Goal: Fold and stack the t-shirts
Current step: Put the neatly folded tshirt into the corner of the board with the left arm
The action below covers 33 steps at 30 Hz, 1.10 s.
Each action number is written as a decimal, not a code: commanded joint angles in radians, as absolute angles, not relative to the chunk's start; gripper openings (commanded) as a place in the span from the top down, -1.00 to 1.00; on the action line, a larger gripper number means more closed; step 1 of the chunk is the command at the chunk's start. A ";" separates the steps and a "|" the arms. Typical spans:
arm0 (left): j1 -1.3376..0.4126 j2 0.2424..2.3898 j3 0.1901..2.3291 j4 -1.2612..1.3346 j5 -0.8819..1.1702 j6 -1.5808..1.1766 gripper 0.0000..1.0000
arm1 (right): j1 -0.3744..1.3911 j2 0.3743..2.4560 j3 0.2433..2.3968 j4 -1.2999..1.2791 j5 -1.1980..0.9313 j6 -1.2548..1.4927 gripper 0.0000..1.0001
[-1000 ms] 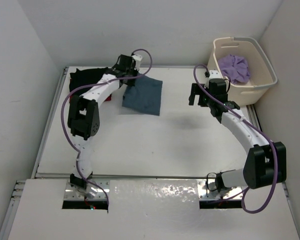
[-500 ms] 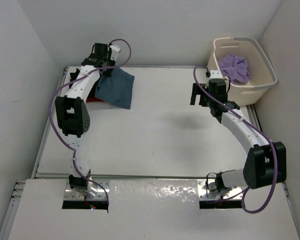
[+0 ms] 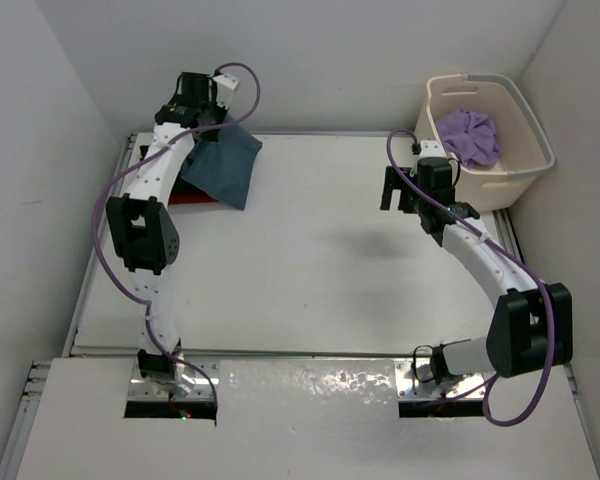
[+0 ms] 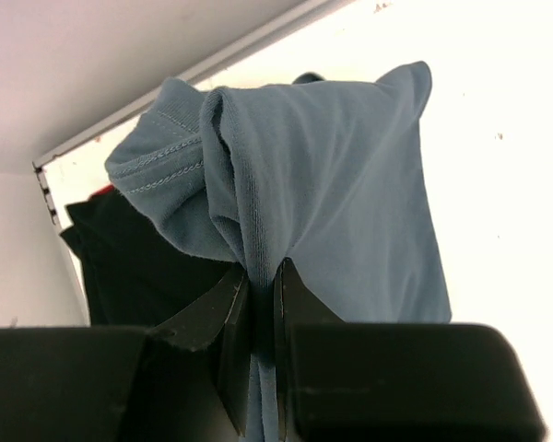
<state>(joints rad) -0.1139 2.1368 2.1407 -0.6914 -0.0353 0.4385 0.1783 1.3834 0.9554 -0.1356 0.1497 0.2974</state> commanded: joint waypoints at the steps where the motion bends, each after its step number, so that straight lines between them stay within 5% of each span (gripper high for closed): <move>1: -0.080 2.046 2.229 -0.643 -0.022 0.422 1.00 | 0.173 1.384 0.968 -0.112 0.158 0.298 -0.98; 33: 0.104 2.051 2.267 -0.643 0.132 0.420 1.00 | 0.173 1.466 0.994 -0.121 0.127 0.321 -0.98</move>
<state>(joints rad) 0.0860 2.1033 2.2177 -0.7006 0.0944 0.4103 0.1783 1.4628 0.9558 -0.1364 0.1272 0.3138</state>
